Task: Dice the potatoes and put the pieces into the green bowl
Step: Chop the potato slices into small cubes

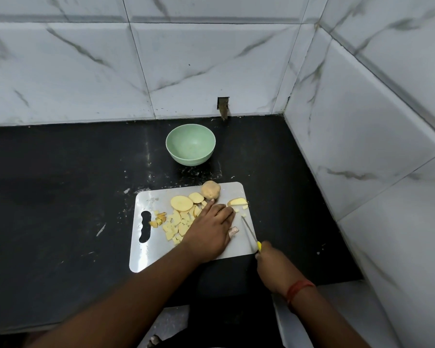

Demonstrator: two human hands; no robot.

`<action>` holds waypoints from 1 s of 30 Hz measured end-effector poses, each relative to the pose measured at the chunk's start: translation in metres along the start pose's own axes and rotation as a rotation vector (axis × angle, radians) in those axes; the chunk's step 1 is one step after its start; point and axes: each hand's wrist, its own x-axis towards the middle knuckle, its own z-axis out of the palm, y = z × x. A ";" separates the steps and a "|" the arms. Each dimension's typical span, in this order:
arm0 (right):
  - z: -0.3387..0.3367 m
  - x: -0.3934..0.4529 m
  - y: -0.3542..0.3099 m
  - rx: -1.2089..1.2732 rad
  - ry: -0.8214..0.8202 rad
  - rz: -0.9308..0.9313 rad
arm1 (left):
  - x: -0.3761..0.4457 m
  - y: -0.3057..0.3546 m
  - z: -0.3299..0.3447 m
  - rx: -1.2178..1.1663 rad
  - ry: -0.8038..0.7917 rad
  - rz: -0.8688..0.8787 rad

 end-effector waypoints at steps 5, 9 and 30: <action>-0.009 0.007 -0.013 0.004 0.040 -0.030 | -0.010 -0.003 0.001 0.010 0.044 -0.019; -0.007 0.016 -0.023 -0.018 -0.009 -0.022 | -0.010 -0.003 0.000 0.041 0.050 -0.014; -0.024 -0.008 0.010 0.288 0.148 -0.045 | 0.018 0.023 -0.011 0.012 0.073 0.115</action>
